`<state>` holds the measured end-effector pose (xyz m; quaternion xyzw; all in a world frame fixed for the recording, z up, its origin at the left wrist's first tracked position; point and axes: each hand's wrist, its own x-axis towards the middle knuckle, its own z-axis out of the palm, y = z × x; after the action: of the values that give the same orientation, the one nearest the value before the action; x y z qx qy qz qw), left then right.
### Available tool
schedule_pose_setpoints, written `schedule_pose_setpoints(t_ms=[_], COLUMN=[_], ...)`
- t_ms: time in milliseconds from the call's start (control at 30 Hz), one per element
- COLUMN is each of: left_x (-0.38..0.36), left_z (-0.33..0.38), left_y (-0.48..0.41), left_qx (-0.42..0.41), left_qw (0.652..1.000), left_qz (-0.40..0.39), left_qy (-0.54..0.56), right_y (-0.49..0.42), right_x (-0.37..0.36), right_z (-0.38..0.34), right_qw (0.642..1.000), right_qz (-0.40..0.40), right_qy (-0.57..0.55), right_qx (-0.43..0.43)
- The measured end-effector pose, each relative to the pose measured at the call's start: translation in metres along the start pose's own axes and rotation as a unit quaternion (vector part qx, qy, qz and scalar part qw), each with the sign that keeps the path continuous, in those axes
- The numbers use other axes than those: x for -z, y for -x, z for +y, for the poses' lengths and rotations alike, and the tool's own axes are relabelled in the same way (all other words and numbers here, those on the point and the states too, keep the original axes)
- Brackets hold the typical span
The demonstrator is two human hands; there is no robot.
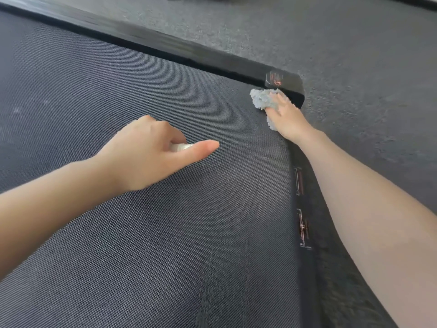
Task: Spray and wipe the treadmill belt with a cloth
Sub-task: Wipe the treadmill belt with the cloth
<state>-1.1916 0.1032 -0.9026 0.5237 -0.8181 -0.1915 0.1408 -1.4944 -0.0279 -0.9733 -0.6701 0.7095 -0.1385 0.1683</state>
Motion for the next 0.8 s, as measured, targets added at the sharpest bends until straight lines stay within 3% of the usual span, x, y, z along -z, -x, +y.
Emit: schedule_pose_setpoints(t_ms=[167, 367, 800], left_x=[0.007, 0.017, 0.036], left_z=[0.002, 0.011, 0.027], left_y=[0.010, 0.033, 0.085], left_qx=[-0.001, -0.017, -0.029], left_qw=[1.000, 1.000, 0.999], left_qz=[0.007, 0.011, 0.005], left_qy=[0.010, -0.001, -0.034], right_y=[0.038, 0.100, 0.256], right_x=[-0.007, -0.020, -0.033], right_z=[-0.002, -0.008, -0.023], right_qw=[0.997, 0.991, 0.977], right_qz=[0.004, 0.035, -0.044], right_qy=[-0.075, -0.085, -0.049], right_qx=[0.018, 0.095, 0.202])
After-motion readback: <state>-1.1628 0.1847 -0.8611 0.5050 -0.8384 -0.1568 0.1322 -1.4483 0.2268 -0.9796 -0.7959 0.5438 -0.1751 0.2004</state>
